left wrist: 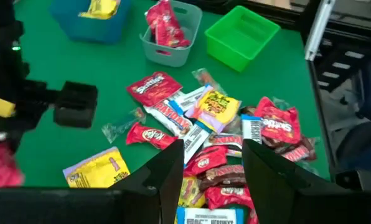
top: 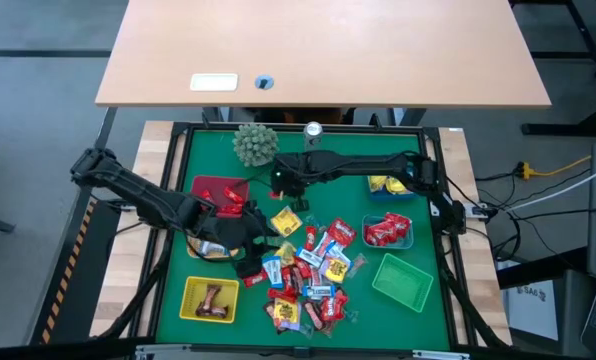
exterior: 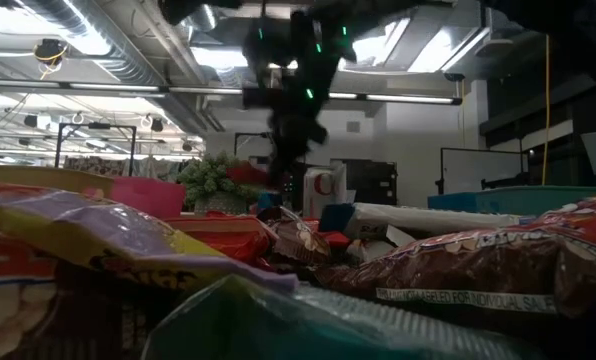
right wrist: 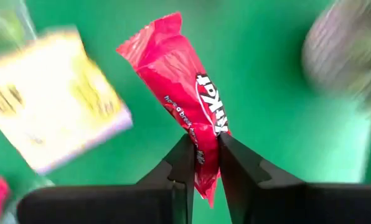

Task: Sort candy
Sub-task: Put the red chocolate bar into the red bin

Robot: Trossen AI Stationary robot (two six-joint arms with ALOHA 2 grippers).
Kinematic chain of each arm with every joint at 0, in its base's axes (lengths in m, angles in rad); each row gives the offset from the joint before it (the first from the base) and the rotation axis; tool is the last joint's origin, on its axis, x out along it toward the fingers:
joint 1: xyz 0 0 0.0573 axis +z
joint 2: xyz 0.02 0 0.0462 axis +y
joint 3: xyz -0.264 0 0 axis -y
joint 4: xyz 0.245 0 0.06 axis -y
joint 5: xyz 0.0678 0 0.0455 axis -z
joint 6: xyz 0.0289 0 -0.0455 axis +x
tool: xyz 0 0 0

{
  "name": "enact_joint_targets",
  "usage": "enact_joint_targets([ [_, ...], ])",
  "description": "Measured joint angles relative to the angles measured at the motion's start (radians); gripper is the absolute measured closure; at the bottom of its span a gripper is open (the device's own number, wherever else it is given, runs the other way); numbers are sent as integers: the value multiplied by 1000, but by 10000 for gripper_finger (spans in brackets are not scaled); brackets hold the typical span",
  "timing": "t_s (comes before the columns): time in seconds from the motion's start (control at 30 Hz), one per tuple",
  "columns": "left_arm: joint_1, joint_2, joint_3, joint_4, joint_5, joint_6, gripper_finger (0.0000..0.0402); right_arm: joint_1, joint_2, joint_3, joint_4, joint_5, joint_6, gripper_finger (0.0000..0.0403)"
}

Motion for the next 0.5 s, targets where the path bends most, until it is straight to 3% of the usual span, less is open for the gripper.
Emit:
enact_joint_targets([
  [0.13,-16,-29,0,-1,-1,15,253,41,-2,52,100,1,-3,344],
  [0.3,-28,-46,0,3,-8,15,253,63,1,58,370,1,-4,343],
  [0.5,-32,-48,0,8,-20,16,253,62,22,58,602,-87,-4,343],
])
